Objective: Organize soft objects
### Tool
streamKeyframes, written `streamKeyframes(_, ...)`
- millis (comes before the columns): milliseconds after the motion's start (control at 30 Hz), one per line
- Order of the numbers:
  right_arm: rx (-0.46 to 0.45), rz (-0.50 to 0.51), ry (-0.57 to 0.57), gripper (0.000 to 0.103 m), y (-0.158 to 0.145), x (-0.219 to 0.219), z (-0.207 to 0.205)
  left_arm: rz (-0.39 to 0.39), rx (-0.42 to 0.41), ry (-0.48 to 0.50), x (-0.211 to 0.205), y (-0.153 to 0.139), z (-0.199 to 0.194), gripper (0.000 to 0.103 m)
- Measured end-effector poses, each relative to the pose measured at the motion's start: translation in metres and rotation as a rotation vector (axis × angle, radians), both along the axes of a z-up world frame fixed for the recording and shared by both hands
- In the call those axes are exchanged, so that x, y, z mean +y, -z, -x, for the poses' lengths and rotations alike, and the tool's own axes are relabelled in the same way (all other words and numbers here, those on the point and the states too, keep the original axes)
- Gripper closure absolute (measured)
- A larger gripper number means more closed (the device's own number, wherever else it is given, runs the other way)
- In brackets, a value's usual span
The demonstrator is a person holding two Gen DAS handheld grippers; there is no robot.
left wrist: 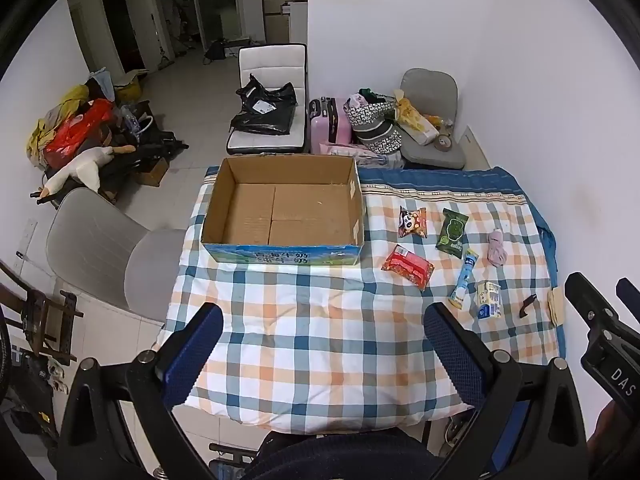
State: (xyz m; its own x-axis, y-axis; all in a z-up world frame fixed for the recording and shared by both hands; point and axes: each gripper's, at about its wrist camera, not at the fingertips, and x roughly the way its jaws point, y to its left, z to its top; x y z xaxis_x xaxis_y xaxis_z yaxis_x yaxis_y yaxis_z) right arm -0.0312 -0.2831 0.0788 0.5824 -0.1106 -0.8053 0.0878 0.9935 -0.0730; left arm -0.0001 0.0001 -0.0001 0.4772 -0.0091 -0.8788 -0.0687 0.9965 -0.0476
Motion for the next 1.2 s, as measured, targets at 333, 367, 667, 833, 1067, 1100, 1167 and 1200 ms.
streamKeyframes(333, -0.003, -0.007, 0.002, 0.000, -0.001, 0.000, 0.001, -0.020, -0.015, -0.004, 0.008, -0.004, -0.003, 0.000)
streamKeyframes(367, -0.003, -0.006, 0.002, 0.000, -0.001, 0.000, 0.001, -0.025, -0.017, -0.005, 0.009, -0.004, -0.004, 0.000)
streamKeyframes(667, -0.015, 0.003, 0.005, 0.000, -0.001, 0.000, 0.002, -0.056, -0.073, -0.017, -0.001, -0.014, 0.004, 0.000)
streamKeyframes(833, -0.021, 0.002, 0.004, 0.000, -0.005, -0.002, -0.004, -0.056, -0.077, -0.017, 0.000, -0.017, 0.002, 0.000)
streamKeyframes(1067, -0.031, 0.005, 0.005, 0.000, -0.007, -0.003, 0.001, -0.056, -0.078, -0.017, 0.000, -0.017, 0.004, 0.000)
streamKeyframes(1100, -0.031, 0.007, 0.005, 0.000, -0.007, -0.003, 0.001, -0.056, -0.077, -0.016, 0.000, -0.017, 0.003, 0.000)
streamKeyframes(1167, -0.031, 0.005, 0.006, 0.000, -0.007, -0.002, 0.001, -0.055, -0.079, -0.016, 0.001, -0.016, 0.005, 0.000)
streamKeyframes(1200, -0.031, 0.008, 0.007, 0.000, -0.008, -0.002, 0.000, -0.055, -0.078, -0.016, 0.001, -0.017, 0.005, 0.000)
